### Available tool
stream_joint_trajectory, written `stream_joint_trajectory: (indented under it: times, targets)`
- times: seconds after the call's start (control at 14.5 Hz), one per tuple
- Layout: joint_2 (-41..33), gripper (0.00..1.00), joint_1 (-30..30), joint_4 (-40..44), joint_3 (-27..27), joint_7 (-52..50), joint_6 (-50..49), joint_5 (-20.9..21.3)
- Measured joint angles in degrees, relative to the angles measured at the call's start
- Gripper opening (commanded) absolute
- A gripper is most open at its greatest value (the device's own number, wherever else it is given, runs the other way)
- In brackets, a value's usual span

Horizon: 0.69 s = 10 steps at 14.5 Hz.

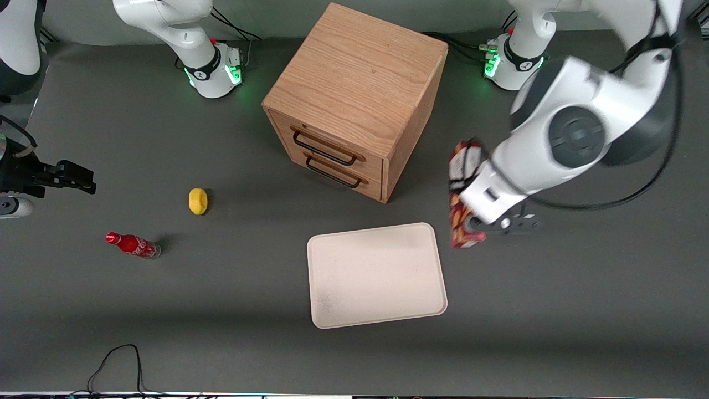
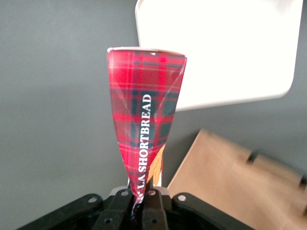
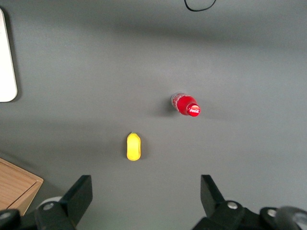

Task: Place red cookie box on tray
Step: 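Carry the held box over the cream tray and lower it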

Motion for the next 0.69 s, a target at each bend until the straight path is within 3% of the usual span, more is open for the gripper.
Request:
stream_joint_trajectory:
  times: [0.41, 0.69]
  targets:
    - [11.84, 0.0, -2.51, 3.45, 1.53, -5.61, 11.64, 6.7]
    - [18.5, 0.0, -2.28, 6.95, 3.72, -5.48, 14.82, 7.95]
